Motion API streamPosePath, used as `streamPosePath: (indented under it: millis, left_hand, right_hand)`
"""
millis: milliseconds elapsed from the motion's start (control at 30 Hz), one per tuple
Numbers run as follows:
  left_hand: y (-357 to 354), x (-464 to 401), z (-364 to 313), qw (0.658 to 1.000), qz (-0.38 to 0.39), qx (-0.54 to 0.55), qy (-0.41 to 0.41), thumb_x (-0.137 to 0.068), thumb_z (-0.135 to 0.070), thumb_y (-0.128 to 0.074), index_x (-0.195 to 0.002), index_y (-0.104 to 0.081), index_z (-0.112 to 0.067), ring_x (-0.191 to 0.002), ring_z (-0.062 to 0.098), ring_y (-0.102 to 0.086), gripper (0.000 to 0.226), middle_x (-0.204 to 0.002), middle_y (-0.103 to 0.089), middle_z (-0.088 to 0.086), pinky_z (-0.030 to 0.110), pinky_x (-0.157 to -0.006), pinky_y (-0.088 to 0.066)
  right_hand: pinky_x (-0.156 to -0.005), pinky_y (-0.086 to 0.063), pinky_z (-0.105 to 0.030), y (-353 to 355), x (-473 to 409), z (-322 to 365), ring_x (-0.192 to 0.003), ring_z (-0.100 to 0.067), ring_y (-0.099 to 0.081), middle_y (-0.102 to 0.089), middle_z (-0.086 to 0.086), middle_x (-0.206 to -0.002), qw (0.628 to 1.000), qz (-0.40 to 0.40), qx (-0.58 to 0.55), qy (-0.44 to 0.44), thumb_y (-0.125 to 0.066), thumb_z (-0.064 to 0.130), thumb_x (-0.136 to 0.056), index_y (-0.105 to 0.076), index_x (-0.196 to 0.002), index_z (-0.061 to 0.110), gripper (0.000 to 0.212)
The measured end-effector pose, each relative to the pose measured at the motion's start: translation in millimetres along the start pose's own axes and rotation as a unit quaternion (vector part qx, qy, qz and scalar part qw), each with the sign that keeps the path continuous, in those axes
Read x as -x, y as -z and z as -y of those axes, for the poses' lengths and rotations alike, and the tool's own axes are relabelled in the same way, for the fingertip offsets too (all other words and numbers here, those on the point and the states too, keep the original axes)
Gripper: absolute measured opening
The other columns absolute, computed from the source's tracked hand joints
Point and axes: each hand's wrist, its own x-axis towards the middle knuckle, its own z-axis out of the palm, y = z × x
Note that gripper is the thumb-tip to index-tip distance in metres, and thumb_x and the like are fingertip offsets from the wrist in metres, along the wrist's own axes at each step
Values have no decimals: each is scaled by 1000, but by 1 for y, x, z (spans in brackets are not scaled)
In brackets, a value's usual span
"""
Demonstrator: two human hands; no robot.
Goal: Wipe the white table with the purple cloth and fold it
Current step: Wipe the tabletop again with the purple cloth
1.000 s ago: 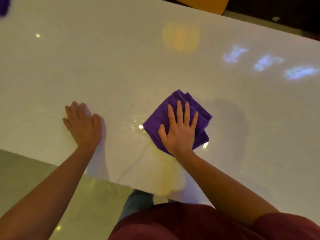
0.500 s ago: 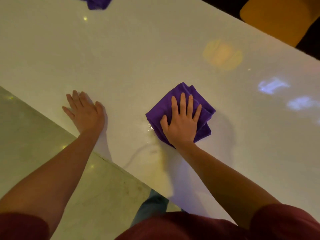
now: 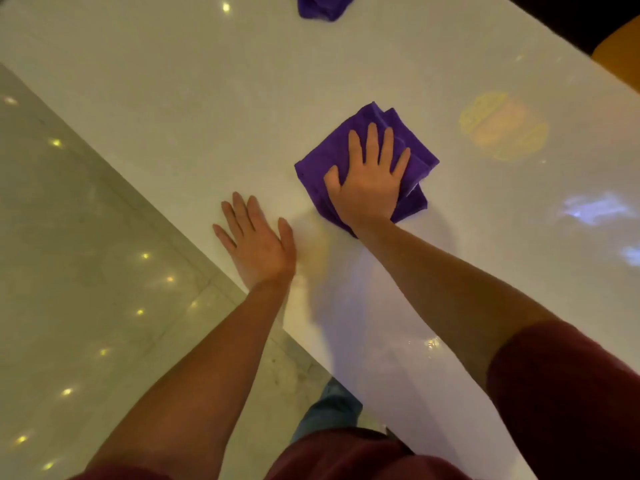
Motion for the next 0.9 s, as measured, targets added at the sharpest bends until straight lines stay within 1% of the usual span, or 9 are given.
streamPosePath:
  millis: [67,167,300,400,500,600,700,767,900]
  left_hand:
    - [0,-2,1,1000,2,6,1,-101,-46,-29,-158,-33,-3,-160,38,-11,72,-171,-21,18,64,-127,-6]
    - [-2,-1,2,1000,0,13,-3,-103,-46,-29,-159,-32,-3,-160,38,-10,70,-171,-20,17,63,-127,-4]
    - [-4,0,1,1000,-9,29,4,-105,-54,-22,-160,-30,-4,-160,35,-13,75,-171,-23,15,61,-128,-7]
    - [-3,2,1,996,-30,78,17,-103,-66,-18,-162,-24,-3,-160,32,-15,86,-170,-28,14,57,-129,-7]
    - [0,6,1,991,-56,120,23,-101,-70,-16,-162,-24,-4,-159,29,-19,90,-168,-32,13,53,-130,-7]
    - [4,8,1,990,-54,129,23,-103,-67,-16,-162,-24,-5,-160,28,-18,85,-169,-31,13,52,-130,-8]
    - [8,13,0,991,-44,126,23,-106,-55,-24,-161,-26,-5,-160,30,-14,74,-170,-25,14,54,-130,-8]
    - [12,30,-10,993,-34,114,-6,-105,-42,-33,-159,-32,-6,-160,33,-12,64,-171,-23,15,55,-129,-9]
    - [9,88,-47,989,10,88,-121,-101,-30,-45,-153,-41,-7,-159,39,-13,57,-169,-26,18,57,-129,-11]
  right_hand:
    - [-130,-6,-67,-2,-37,24,-163,-40,-15,-26,-15,-175,1000,18,-6,-4,-30,57,-100,-35,-166,19,76]
    - [-130,-5,-67,-6,-74,48,-163,-41,-15,-25,-14,-176,1000,20,-5,-4,-27,58,-101,-33,-166,20,76]
    - [-130,-5,-65,-10,-66,47,-164,-40,-14,-23,-13,-176,999,23,11,36,-22,58,-103,-29,-168,21,75]
    - [-131,-3,-64,-9,-30,30,-164,-39,-13,-22,-11,-177,995,33,18,93,-22,60,-103,-28,-168,21,76]
    - [-131,-4,-64,-8,24,13,-164,-37,-12,-22,-10,-177,992,44,11,121,-27,59,-102,-29,-168,22,76]
    - [-131,-5,-64,-5,85,-13,-165,-35,-13,-23,-10,-177,990,50,-3,135,-35,57,-103,-31,-168,22,73]
    - [-128,-9,-66,3,144,-56,-164,-36,-15,-26,-10,-176,988,55,-1,145,-38,58,-104,-33,-167,23,72]
    - [-127,-10,-69,9,180,-88,-164,-36,-16,-27,-10,-176,989,65,12,132,-39,61,-103,-33,-166,25,74]
    - [-127,-7,-70,15,243,-145,-165,-35,-9,-20,-8,-178,988,97,22,117,-37,64,-103,-28,-167,28,74]
